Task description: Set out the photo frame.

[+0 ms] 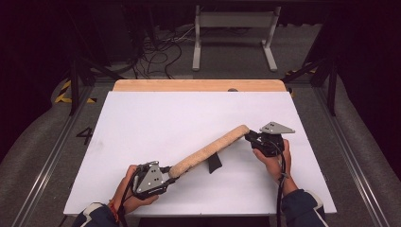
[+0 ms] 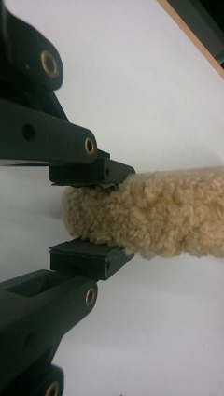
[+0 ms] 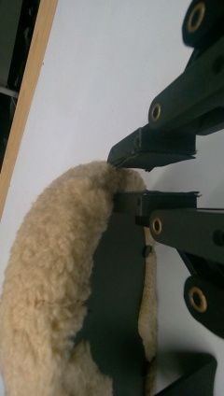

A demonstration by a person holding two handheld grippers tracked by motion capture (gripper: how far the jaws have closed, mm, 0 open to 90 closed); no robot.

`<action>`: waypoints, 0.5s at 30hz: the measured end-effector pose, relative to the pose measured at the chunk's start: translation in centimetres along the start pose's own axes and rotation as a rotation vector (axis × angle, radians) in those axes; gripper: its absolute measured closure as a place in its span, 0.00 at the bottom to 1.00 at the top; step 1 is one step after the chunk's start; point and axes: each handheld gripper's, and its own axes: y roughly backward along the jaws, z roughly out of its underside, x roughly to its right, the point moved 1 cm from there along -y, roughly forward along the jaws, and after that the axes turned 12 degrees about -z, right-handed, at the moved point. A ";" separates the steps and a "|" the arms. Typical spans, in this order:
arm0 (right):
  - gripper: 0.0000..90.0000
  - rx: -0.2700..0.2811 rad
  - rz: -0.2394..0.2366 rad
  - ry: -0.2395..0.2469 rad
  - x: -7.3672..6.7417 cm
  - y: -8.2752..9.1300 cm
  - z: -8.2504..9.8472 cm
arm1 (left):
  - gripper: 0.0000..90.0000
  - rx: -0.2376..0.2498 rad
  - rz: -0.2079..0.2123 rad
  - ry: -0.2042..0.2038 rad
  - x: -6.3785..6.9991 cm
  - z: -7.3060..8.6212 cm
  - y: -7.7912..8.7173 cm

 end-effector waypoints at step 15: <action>0.74 -0.008 -0.131 -0.028 -2.2 2.4 -0.7 | 0.73 0.003 0.006 0.006 0.1 0.0 0.0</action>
